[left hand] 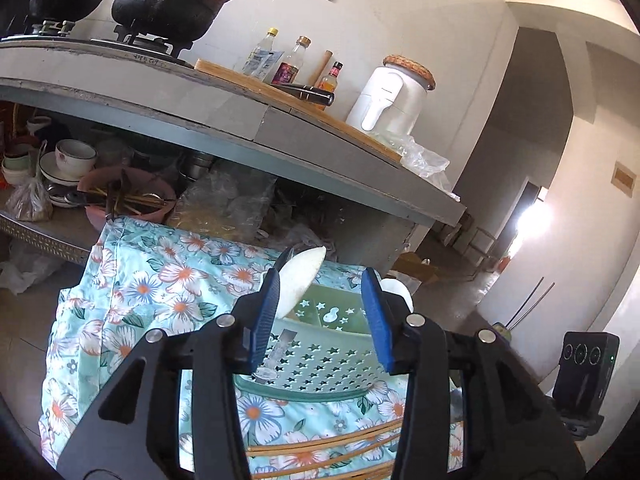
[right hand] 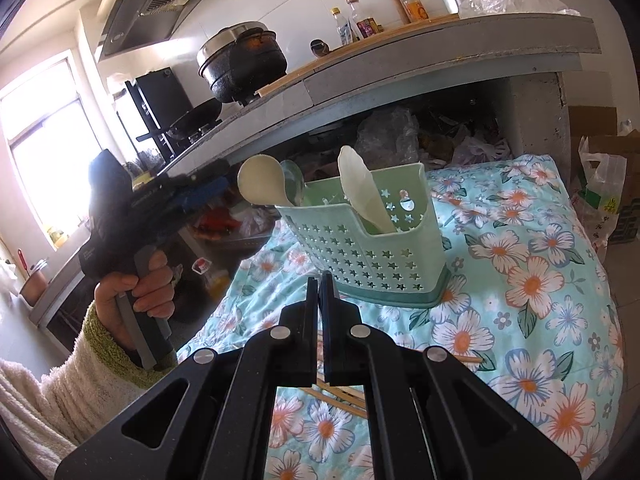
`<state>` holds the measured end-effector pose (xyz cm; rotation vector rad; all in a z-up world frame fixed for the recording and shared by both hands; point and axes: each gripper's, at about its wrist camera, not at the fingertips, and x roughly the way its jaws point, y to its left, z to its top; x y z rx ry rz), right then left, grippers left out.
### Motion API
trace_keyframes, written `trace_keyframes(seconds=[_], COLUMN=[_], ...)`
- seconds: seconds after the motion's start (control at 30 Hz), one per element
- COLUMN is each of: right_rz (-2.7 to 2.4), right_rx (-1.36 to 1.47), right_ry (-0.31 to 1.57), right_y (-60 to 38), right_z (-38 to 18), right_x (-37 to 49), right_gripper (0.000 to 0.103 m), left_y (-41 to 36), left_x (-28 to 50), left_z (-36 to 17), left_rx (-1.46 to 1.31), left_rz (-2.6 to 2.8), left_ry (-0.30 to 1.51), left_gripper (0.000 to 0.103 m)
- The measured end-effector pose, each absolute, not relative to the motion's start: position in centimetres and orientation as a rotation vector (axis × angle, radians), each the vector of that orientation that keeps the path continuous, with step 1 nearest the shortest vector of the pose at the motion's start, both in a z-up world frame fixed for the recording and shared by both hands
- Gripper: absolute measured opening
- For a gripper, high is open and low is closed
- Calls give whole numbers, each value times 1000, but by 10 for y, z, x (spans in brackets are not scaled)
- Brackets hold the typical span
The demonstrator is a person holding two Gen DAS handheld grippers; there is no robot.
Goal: Organize utensils
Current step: 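Lower the cream ladle into the green holder and open the left gripper, then move the right gripper down to the small metal spoon on the quilt, then grasp the small metal spoon with the right gripper and lift it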
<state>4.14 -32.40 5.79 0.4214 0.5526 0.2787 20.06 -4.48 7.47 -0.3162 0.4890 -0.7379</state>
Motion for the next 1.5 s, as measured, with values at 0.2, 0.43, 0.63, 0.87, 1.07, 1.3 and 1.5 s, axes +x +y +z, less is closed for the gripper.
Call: trace_keyframes(seconds=[0.2,0.43,0.63,0.87,1.07,1.3,1.5], right_rz=[310,393,400,464,495,478,462], right_rx=[476,501,476,313,127,-93,-101], right_ry=[459,299,293,524,780,861,880], right_y=[-349,-370,-363,-308,-243,-190,-182], right_z=[90,141,151,101,22,-27,-39], right_x=[41,51,70,70,75,83,106], right_gripper=[2,2,2,4,29,31,36], left_y=[-29,-11,5,32,45,56,63], left_x=[179,154,141,138,134,129,127], left_z=[65,46,27,9,-9,-22,-27], left_rx=[-345,-351,-366,-379,-365,-377,-387], left_rz=[-729,-685,-624,-514,-426,-390,-382], left_ry=[497,522,559,595,638,673,683], left_gripper=[43,45,45,45,45,45,45])
